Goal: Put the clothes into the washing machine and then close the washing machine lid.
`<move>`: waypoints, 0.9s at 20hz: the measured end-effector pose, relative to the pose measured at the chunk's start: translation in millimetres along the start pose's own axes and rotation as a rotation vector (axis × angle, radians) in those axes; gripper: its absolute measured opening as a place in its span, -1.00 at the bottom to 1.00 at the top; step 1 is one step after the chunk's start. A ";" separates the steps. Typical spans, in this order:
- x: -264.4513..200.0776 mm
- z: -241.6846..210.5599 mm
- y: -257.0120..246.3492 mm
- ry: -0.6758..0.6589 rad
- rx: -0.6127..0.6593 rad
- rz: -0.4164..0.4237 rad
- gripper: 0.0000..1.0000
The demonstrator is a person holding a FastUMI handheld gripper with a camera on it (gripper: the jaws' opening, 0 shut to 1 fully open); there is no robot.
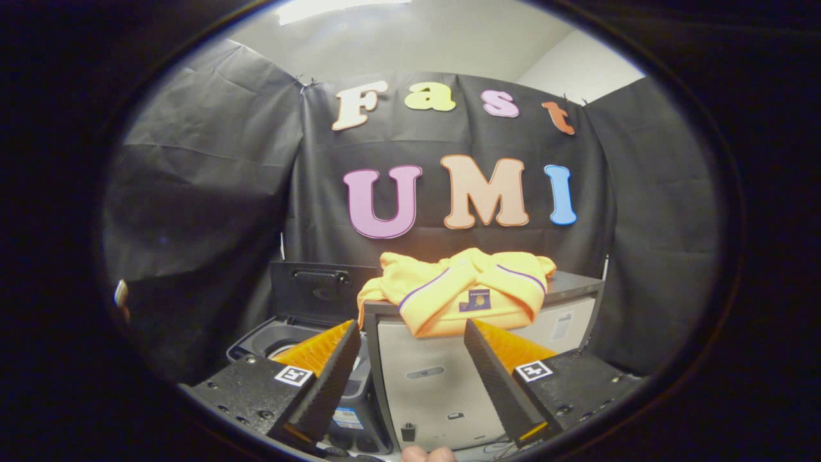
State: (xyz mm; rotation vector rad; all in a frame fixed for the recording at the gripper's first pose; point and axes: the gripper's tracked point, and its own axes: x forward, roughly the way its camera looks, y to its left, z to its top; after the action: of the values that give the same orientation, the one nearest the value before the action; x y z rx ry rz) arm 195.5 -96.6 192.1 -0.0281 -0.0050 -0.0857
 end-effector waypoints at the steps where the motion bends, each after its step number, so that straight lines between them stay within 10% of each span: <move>1: 6.9 5.2 -3.9 0.002 -0.008 -0.009 0.98; 18: 151.7 20.0 -98.4 0.238 -0.113 -0.209 0.98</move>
State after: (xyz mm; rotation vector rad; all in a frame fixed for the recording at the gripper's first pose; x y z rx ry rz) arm 338.2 -207.1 215.8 -0.1300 0.2350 -0.2977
